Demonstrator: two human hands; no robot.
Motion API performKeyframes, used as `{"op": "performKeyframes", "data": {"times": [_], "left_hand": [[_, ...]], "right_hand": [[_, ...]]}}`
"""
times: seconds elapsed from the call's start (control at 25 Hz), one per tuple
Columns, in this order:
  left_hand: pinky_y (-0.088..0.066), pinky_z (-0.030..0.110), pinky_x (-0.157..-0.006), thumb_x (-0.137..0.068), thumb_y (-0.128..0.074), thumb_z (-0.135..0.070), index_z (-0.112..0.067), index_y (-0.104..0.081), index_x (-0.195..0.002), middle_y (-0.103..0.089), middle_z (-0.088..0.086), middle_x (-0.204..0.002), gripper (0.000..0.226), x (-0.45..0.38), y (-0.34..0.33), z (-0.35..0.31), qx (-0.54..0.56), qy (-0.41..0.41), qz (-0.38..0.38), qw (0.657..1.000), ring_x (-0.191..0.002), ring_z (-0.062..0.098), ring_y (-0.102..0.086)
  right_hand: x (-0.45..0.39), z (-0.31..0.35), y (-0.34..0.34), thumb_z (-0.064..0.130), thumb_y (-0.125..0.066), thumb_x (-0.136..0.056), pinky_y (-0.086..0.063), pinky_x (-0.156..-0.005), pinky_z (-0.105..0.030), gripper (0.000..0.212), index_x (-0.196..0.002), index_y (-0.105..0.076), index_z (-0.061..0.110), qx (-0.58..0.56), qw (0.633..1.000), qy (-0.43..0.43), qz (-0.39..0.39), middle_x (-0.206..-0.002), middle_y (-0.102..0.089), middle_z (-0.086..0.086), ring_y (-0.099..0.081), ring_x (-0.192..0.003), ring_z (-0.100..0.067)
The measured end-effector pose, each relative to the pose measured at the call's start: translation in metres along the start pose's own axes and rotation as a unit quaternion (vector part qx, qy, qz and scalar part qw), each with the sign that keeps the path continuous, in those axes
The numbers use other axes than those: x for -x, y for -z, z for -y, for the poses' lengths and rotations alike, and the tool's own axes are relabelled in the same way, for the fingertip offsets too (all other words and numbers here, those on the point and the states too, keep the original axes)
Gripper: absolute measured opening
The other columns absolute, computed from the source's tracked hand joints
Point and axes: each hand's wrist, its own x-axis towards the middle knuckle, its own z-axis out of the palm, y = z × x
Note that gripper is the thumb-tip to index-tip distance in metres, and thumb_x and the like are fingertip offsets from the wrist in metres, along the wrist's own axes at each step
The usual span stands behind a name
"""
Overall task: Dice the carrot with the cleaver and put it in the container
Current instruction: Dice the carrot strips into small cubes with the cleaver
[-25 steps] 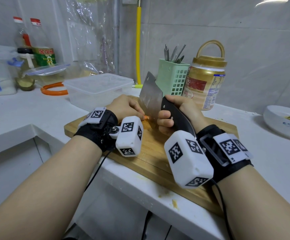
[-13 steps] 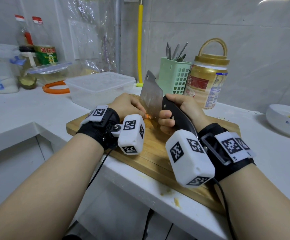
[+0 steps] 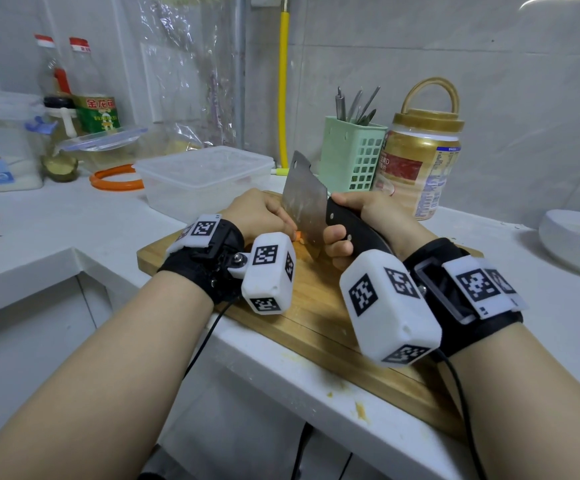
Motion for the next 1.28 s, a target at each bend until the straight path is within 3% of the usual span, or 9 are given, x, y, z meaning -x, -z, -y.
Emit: {"op": "performKeyframes", "data": {"times": [0.2,0.32,0.56,0.84,1.28], "left_hand": [[-0.052,0.041,-0.095,-0.07,-0.082,-0.009,-0.019,-0.077,-0.066,-0.073,0.0,-0.082,0.012,0.0,-0.001,0.0,0.016,0.002,-0.002,1.0,-0.098,0.021,-0.067],[-0.052,0.04,-0.096,-0.071,-0.081,-0.009,-0.019,-0.076,-0.065,-0.073,-0.002,-0.081,0.013,-0.001,0.0,0.0,0.018,-0.001,0.004,1.0,-0.097,0.019,-0.067],[-0.052,0.039,-0.095,-0.07,-0.084,-0.013,-0.021,-0.077,-0.066,-0.075,-0.001,-0.082,0.011,-0.003,0.001,0.004,0.015,-0.019,-0.002,1.0,-0.095,0.017,-0.068],[-0.053,0.038,-0.094,-0.068,-0.086,-0.014,-0.016,-0.078,-0.072,-0.076,0.001,-0.083,0.009,-0.001,0.001,0.004,0.018,-0.017,0.005,1.0,-0.095,0.017,-0.069],[-0.052,0.041,-0.096,-0.067,-0.087,-0.015,-0.017,-0.079,-0.071,-0.076,0.002,-0.084,0.009,-0.003,0.0,0.006,0.021,-0.015,0.0,1.0,-0.095,0.018,-0.069]], "right_hand": [[0.0,0.004,-0.002,0.029,-0.037,-0.101,-0.028,-0.041,-0.012,0.029,-0.081,-0.045,0.01,0.003,1.0,0.0,-0.008,-0.046,-0.041,-0.002,-0.036,-0.032,-0.012],[-0.004,0.002,-0.005,0.03,-0.04,-0.101,-0.031,-0.038,-0.011,0.022,-0.095,-0.042,0.008,0.009,1.0,-0.004,-0.014,-0.047,-0.04,-0.003,-0.037,-0.03,-0.014],[-0.009,-0.008,-0.002,0.033,-0.04,-0.099,-0.03,-0.039,-0.017,0.022,-0.104,-0.035,0.012,0.022,0.999,0.024,0.002,-0.048,-0.041,-0.003,-0.035,-0.032,-0.016],[-0.005,-0.01,0.0,0.034,-0.039,-0.098,-0.024,-0.046,-0.025,0.026,-0.082,-0.037,0.014,-0.019,0.999,0.044,0.014,-0.046,-0.04,-0.003,-0.035,-0.031,-0.017],[-0.002,-0.011,-0.002,0.034,-0.037,-0.098,-0.026,-0.042,-0.017,0.026,-0.084,-0.035,0.013,-0.041,0.998,0.035,0.025,-0.046,-0.039,-0.002,-0.035,-0.031,-0.016]]}}
